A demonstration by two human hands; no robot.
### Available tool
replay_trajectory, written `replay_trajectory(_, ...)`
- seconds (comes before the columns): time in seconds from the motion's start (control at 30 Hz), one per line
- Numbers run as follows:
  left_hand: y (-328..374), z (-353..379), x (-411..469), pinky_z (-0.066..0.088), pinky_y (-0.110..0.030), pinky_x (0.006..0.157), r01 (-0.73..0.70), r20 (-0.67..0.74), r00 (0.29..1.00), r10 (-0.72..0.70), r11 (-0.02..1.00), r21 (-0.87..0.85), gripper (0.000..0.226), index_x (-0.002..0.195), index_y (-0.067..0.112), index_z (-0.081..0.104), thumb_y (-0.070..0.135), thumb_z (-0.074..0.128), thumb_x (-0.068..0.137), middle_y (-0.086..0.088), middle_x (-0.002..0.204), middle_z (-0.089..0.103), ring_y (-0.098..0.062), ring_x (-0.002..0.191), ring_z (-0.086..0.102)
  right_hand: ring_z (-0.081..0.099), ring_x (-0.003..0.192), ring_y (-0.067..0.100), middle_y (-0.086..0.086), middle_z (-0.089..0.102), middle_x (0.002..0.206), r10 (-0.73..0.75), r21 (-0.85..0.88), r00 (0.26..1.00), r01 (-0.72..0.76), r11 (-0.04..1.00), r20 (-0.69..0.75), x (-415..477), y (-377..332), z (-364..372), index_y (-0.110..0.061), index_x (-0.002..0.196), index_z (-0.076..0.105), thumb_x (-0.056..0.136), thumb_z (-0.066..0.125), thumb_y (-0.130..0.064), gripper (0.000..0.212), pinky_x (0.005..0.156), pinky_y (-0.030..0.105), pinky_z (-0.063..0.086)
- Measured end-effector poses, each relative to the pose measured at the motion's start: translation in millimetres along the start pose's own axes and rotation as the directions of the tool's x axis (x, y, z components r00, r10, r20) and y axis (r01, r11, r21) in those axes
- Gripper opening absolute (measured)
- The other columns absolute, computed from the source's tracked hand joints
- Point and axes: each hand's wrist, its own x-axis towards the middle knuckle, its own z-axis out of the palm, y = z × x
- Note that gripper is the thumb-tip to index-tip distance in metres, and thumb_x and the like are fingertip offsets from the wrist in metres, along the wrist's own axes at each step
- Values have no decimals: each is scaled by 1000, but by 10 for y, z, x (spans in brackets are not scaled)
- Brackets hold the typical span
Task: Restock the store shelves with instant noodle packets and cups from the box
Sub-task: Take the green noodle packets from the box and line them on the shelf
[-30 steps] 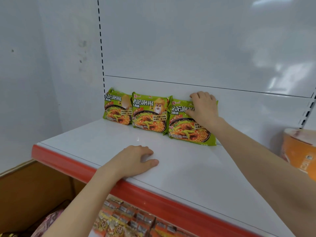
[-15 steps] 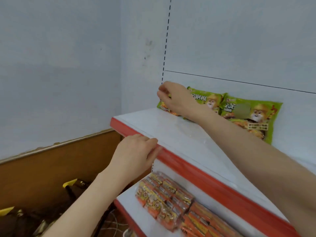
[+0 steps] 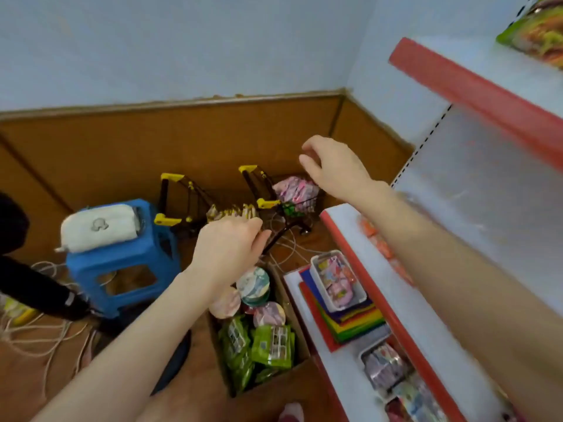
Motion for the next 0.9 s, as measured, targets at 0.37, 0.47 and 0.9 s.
replay_trajectory(0.37,-306,1730,-1545,46,-36,55,336,574,778,-257,941,-34,24,91,6,63,29,54,90,-13,79,67,-35,75,64,57,101,35,19,61,108,244,-9,865,-267,964,438,-1093,675,2587,-4,111,53,95,44,-21,26,68,33,39)
replay_trajectory(0.47,-266,2314,-1845,46,-35,68,336,642,716,-274,941,27,30,108,11,58,33,41,96,-11,101,64,-32,95,61,57,103,38,21,61,110,273,-26,797,-308,951,539,-1443,908,3270,-2,112,53,94,46,-21,27,76,38,47)
replay_trajectory(0.9,157,5182,-2728,35,-46,105,103,777,629,-9,992,-73,77,132,-1,44,14,81,66,-23,139,42,-36,131,38,56,99,37,24,59,107,334,-63,686,-389,919,647,-2522,2161,5511,1,107,54,93,47,-14,22,73,34,40)
